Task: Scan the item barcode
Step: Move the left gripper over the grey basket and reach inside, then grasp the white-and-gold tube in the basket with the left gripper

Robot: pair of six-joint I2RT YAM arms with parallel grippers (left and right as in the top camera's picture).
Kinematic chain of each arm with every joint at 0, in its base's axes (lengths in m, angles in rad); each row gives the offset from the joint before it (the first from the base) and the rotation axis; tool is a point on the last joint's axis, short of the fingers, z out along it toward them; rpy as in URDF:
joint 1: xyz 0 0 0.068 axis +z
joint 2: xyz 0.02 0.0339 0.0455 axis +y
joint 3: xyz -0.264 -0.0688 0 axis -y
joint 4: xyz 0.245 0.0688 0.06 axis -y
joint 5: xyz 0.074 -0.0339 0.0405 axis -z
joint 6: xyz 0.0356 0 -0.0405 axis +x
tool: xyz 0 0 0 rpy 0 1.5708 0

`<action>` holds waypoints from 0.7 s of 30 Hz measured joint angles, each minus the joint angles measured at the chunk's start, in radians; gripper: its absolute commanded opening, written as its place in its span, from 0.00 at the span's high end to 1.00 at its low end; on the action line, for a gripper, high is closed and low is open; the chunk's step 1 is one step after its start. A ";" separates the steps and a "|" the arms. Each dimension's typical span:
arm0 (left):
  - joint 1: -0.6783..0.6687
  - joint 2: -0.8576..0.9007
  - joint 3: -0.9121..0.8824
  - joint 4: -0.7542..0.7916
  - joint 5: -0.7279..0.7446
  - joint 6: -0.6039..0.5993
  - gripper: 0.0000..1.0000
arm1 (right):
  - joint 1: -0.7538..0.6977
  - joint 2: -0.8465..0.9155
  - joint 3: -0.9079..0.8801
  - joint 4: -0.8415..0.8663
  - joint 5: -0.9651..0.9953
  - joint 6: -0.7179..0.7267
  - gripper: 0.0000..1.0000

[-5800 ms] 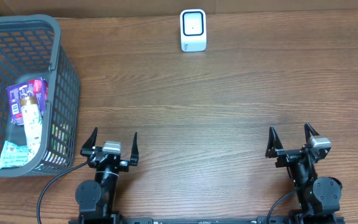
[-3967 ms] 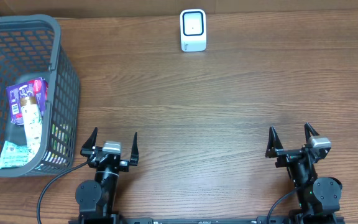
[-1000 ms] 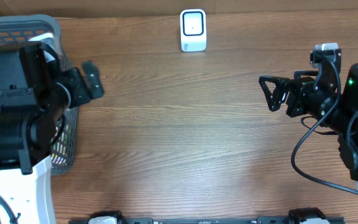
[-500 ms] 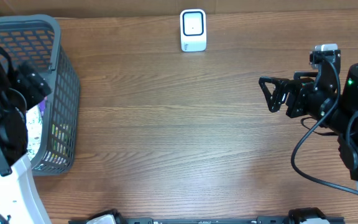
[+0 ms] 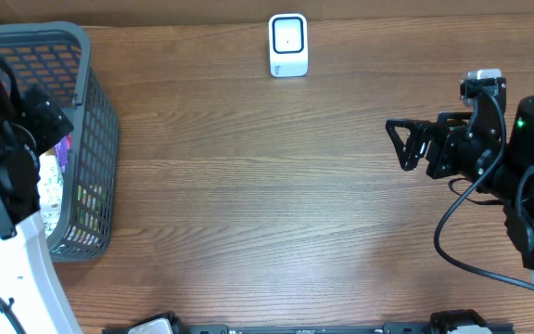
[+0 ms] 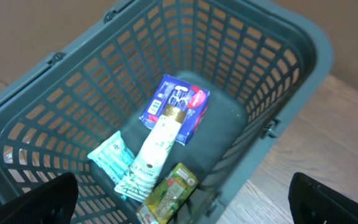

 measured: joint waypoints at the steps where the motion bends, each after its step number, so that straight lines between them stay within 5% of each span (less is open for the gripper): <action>1: 0.004 0.012 0.000 0.000 -0.003 0.000 0.00 | 0.000 0.000 0.000 -0.002 0.001 0.000 0.00; 12: 0.131 0.144 0.000 -0.045 -0.005 -0.064 0.04 | 0.000 0.000 0.000 -0.016 0.000 0.000 0.00; 21: 0.245 0.306 0.000 -0.138 -0.002 -0.084 0.17 | 0.000 0.012 0.000 -0.035 0.000 0.000 0.00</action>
